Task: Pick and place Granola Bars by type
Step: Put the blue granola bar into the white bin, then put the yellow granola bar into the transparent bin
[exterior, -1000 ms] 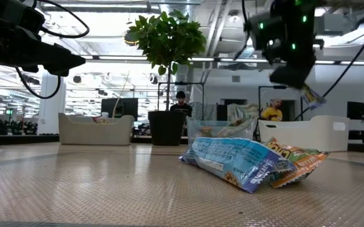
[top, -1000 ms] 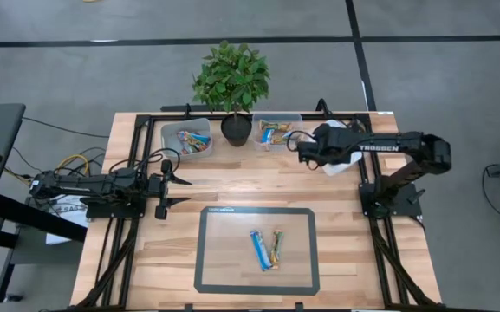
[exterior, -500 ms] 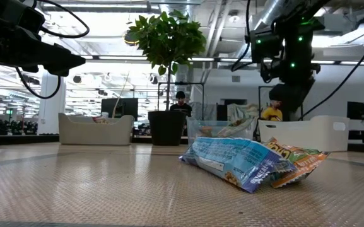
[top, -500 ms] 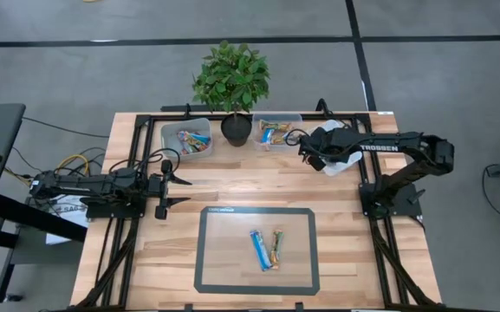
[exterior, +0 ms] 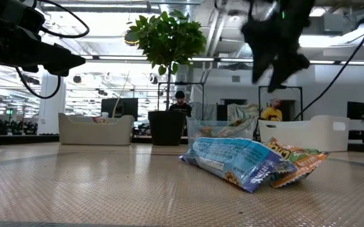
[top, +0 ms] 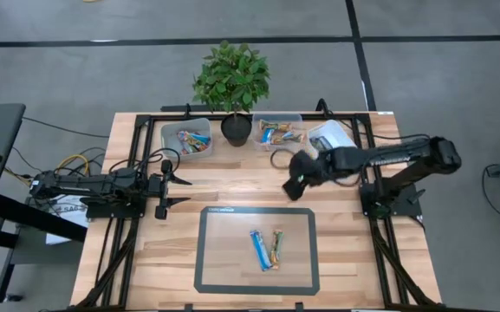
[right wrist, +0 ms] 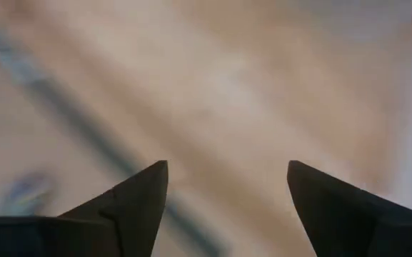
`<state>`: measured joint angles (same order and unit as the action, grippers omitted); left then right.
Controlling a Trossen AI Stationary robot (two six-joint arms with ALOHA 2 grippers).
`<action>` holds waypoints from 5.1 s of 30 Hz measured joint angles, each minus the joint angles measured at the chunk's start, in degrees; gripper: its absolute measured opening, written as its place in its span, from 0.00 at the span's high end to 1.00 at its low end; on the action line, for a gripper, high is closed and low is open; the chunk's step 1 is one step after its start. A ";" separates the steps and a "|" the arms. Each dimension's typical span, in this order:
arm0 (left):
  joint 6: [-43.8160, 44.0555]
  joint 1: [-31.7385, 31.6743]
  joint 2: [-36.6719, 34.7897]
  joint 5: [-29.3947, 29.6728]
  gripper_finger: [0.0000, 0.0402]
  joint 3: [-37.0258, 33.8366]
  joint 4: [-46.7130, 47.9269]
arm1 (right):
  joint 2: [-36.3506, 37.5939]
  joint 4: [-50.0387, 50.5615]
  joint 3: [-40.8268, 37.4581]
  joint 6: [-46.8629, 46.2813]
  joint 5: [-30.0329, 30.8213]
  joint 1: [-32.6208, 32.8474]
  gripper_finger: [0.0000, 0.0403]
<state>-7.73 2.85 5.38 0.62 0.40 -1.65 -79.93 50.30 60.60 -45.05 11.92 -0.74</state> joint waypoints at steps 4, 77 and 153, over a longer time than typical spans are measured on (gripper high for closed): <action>0.00 0.00 -0.01 0.00 0.47 0.00 0.00 | -4.34 -3.22 3.96 -6.80 -4.46 8.12 0.30; 0.00 0.00 0.25 -0.02 0.47 0.02 0.00 | -25.07 38.58 39.41 3.16 23.41 7.02 0.94; 0.00 0.00 0.25 -0.01 0.47 0.02 0.01 | -17.87 -16.70 5.42 95.95 -1.09 25.28 0.32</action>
<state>-7.73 2.85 5.63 0.61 0.43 -1.64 -97.80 33.60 66.02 50.89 10.83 24.54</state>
